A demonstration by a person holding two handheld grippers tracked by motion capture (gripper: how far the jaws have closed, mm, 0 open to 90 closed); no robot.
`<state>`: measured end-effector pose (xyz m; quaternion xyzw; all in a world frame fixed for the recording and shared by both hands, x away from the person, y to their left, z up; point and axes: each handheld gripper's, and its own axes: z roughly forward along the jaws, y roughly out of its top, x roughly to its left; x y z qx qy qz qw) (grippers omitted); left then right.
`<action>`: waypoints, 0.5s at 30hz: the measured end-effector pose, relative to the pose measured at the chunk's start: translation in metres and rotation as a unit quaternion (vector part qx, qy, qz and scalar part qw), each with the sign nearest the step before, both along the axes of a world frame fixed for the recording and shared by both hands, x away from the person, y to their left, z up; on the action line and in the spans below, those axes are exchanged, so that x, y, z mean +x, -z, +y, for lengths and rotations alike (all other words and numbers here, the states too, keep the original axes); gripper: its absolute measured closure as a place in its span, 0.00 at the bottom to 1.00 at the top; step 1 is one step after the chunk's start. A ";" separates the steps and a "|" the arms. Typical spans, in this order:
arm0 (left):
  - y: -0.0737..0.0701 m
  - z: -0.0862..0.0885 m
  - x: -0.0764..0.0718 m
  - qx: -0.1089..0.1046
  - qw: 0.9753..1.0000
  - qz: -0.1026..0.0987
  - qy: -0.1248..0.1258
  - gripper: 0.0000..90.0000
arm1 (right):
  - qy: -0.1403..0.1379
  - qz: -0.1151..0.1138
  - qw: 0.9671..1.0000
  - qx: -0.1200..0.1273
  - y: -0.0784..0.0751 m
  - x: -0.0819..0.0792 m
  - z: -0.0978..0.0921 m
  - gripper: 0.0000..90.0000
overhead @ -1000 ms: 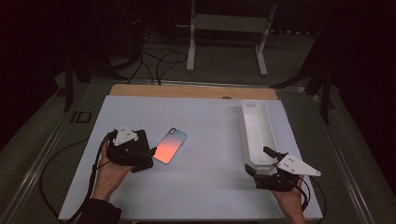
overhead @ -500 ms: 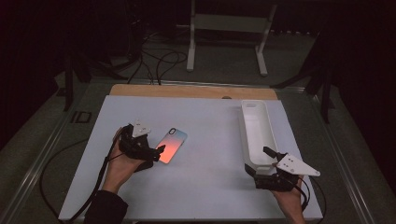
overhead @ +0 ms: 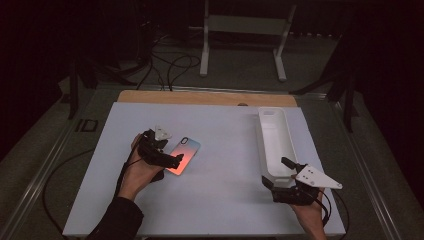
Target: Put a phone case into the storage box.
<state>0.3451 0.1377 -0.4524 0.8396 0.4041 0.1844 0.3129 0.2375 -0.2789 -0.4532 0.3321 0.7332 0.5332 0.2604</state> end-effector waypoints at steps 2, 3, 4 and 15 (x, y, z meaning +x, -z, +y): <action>0.004 -0.002 0.003 0.004 1.000 0.007 -0.001 0.00 | 0.001 -0.001 1.000 0.002 -0.001 0.000 -0.001 0.09; 0.004 -0.002 0.003 0.004 1.000 0.007 -0.001 0.00 | 0.001 -0.001 1.000 0.002 -0.001 0.000 -0.001 0.09; 0.004 -0.002 0.003 0.004 1.000 0.007 -0.001 0.00 | 0.002 0.000 1.000 0.003 -0.001 0.000 -0.002 0.09; 0.026 -0.008 0.022 0.028 0.998 0.061 -0.003 0.00 | 0.003 -0.001 1.000 0.004 -0.001 0.000 -0.002 0.09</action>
